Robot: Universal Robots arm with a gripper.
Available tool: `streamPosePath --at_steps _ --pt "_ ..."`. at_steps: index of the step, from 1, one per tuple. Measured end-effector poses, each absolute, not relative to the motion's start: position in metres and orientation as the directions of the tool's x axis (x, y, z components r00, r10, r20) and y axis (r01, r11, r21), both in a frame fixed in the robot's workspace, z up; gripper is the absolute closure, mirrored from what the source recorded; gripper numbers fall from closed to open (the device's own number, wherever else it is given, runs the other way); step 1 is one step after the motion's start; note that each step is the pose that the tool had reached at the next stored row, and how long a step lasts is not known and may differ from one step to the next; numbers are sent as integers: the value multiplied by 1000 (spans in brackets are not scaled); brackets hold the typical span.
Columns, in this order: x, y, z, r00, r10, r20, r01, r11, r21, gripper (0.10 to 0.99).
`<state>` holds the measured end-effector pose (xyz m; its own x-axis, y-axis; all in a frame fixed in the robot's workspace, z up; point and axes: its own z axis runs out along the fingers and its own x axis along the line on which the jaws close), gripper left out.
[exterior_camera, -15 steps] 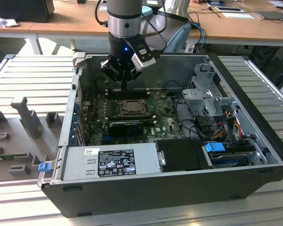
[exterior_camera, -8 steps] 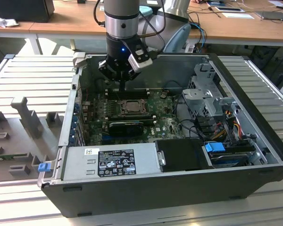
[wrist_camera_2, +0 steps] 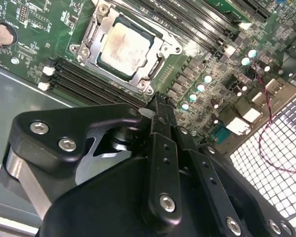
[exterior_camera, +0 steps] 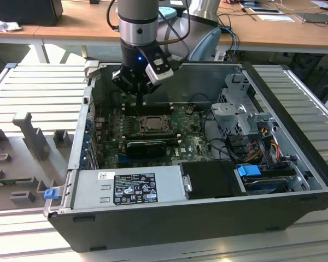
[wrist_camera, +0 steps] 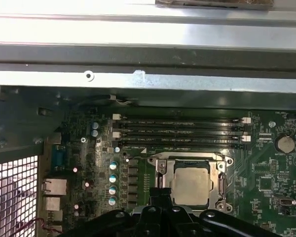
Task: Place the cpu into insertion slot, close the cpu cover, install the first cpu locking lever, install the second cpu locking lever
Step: 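Install the first cpu locking lever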
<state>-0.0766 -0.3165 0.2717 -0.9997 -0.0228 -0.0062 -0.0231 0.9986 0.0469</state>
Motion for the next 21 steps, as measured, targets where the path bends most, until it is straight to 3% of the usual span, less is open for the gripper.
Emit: streamPosePath --at_steps 21 --pt "-105 -316 268 -1000 -23 -6 -23 999 48 980"
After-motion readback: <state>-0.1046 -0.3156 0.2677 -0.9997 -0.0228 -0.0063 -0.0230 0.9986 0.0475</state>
